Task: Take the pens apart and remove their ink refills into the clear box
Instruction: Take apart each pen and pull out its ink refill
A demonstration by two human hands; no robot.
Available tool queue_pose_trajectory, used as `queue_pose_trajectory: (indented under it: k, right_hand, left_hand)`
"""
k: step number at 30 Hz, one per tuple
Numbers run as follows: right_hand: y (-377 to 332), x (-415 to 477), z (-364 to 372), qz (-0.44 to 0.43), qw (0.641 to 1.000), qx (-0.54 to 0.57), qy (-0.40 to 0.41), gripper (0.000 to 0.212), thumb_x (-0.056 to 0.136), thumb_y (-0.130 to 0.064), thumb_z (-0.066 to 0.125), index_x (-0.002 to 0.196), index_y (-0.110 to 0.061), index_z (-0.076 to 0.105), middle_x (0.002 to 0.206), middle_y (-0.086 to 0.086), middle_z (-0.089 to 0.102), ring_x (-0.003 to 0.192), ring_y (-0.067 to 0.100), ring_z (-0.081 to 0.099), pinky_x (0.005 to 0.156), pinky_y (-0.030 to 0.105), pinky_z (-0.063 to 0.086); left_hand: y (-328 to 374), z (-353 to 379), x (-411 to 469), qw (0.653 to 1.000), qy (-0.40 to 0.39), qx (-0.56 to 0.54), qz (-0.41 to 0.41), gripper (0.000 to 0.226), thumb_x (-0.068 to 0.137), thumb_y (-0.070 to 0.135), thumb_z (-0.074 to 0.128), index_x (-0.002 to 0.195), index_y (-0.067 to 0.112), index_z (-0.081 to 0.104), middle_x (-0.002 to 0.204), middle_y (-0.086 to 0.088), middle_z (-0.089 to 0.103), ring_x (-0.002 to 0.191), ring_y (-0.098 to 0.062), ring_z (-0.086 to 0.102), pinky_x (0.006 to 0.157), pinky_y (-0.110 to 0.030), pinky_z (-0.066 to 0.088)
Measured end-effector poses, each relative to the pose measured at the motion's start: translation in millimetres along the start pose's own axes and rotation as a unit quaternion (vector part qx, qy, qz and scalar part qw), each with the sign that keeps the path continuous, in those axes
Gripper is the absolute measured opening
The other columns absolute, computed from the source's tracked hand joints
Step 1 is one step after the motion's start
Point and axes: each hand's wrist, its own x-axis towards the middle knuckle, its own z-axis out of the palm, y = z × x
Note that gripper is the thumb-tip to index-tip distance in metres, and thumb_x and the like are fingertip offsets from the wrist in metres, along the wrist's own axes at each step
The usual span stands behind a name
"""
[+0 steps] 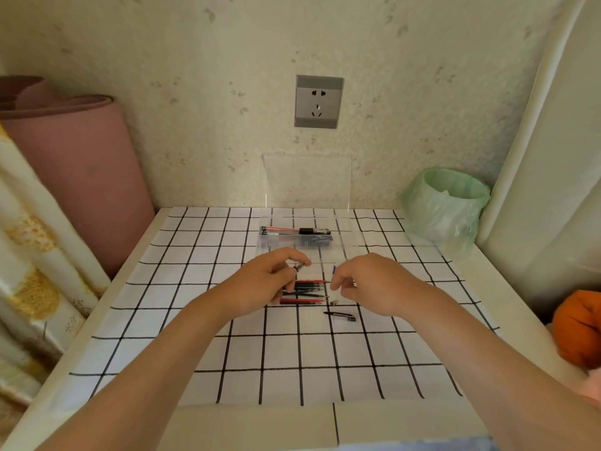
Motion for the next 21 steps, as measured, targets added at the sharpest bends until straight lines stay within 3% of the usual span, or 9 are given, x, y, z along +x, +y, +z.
queue_pose_trajectory:
  k: [4,11,14,18,21]
  right_hand:
    - [-4.5,2.1,4.2,-0.006,1.000,-0.014,-0.024,0.019,0.087,-0.027,0.067,0.103,-0.035,0.071,0.095,-0.013,0.067,0.086,0.007,0.060,0.071,0.022,0.045]
    - [-8.4,6.2,7.7,-0.007,1.000,-0.004,-0.024,0.011,0.083,-0.029,0.071,0.093,-0.031,0.075,0.088,-0.017,0.066,0.083,0.005,0.060,0.074,0.024,0.049]
    - [-7.9,5.7,2.3,-0.003,0.999,0.034,0.033,0.008,0.086,-0.031,0.069,0.093,-0.032,0.072,0.092,-0.016,0.069,0.083,0.001,0.061,0.072,0.021,0.047]
    - [-13.6,2.6,-3.4,-0.020,0.985,0.137,0.104,0.006,0.083,-0.030,0.073,0.088,-0.033,0.071,0.081,-0.021,0.065,0.069,-0.013,0.055,0.061,0.012,0.038]
    - [-17.3,0.6,-3.8,-0.029,0.976,0.182,0.114,0.010,0.082,-0.029,0.075,0.083,-0.036,0.069,0.071,-0.028,0.062,0.062,-0.007,0.054,0.058,0.011,0.040]
  left_hand:
    - [5.8,1.6,0.0,0.999,-0.001,-0.052,-0.006,0.020,0.101,0.016,0.045,0.108,0.029,0.059,0.079,-0.002,0.063,0.061,-0.016,0.051,0.059,-0.025,0.046]
    - [-1.7,1.5,-2.6,0.997,-0.015,0.075,-0.001,0.020,0.100,0.023,0.048,0.104,0.036,0.063,0.074,0.010,0.064,0.065,-0.010,0.054,0.069,-0.034,0.050]
    - [-0.7,0.6,-4.8,0.994,-0.011,0.106,0.002,0.019,0.099,0.025,0.050,0.100,0.038,0.064,0.075,0.010,0.065,0.072,-0.013,0.059,0.075,-0.039,0.053]
    - [0.1,0.2,-6.1,0.992,-0.006,0.123,0.014,0.018,0.099,0.026,0.050,0.100,0.038,0.063,0.077,0.009,0.065,0.071,-0.009,0.058,0.073,-0.032,0.052]
    - [1.3,0.4,-6.1,0.991,-0.006,0.130,0.020,0.017,0.099,0.026,0.050,0.101,0.038,0.063,0.078,0.009,0.064,0.074,-0.009,0.060,0.075,-0.031,0.052]
